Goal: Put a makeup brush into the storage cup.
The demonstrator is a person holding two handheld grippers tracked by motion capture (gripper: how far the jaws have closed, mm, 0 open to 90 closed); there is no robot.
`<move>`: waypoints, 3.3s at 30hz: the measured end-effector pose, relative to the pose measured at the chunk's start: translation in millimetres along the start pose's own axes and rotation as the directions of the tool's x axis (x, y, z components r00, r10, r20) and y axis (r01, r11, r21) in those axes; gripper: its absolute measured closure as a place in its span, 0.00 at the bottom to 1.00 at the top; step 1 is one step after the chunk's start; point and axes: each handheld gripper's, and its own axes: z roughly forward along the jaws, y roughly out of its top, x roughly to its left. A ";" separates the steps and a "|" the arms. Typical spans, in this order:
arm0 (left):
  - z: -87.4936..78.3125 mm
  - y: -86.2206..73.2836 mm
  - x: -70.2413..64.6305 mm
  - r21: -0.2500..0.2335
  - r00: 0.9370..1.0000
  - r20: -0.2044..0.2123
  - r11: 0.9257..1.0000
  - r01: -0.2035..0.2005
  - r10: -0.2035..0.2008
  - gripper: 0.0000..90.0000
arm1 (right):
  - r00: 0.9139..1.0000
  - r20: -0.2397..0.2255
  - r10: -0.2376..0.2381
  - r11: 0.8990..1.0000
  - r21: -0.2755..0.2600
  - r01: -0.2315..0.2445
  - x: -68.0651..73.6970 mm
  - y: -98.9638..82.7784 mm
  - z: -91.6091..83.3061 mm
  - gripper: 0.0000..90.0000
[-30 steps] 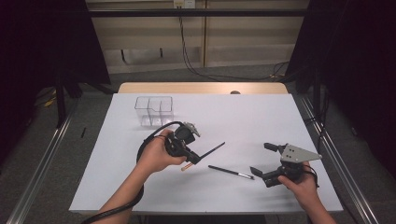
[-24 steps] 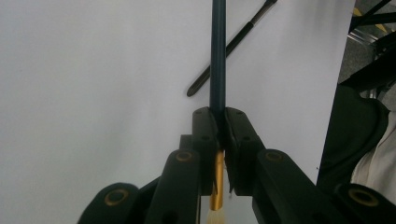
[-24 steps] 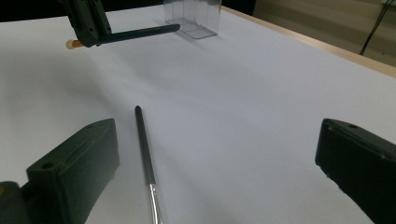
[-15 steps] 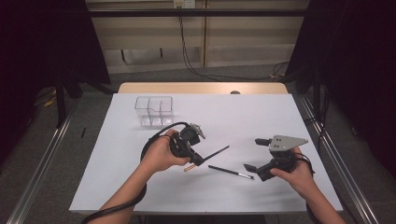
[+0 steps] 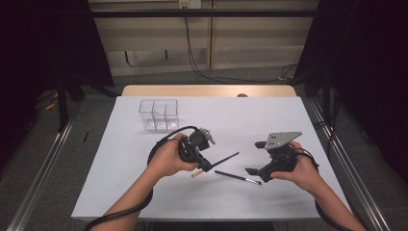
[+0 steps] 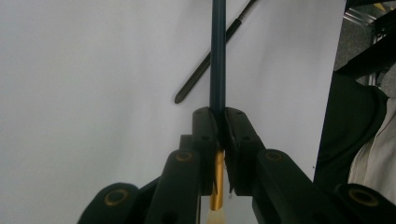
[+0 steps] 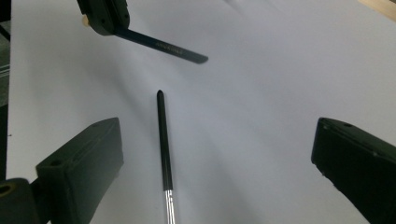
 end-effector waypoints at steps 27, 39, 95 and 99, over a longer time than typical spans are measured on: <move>7.1 8.9 -5.8 0.030 0.999 0.018 0.998 -0.047 0.047 0.93 | 0.980 -0.133 -0.145 0.969 0.183 0.168 1.3 39.7 21.0 0.37; 12.1 13.7 -7.0 0.032 0.998 0.034 0.998 -0.060 0.059 0.93 | 0.957 -0.182 -0.225 0.947 0.191 0.259 9.2 48.4 26.8 0.62; -0.3 -1.7 8.0 -0.242 0.995 0.035 0.967 -0.084 0.096 0.54 | 0.937 -0.208 -0.280 0.910 0.253 0.328 15.6 19.2 34.0 0.95; -2.0 -6.5 9.1 -0.269 0.995 0.042 0.960 -0.074 0.088 0.50 | 0.941 -0.201 -0.273 0.914 0.251 0.319 14.8 16.9 33.3 0.95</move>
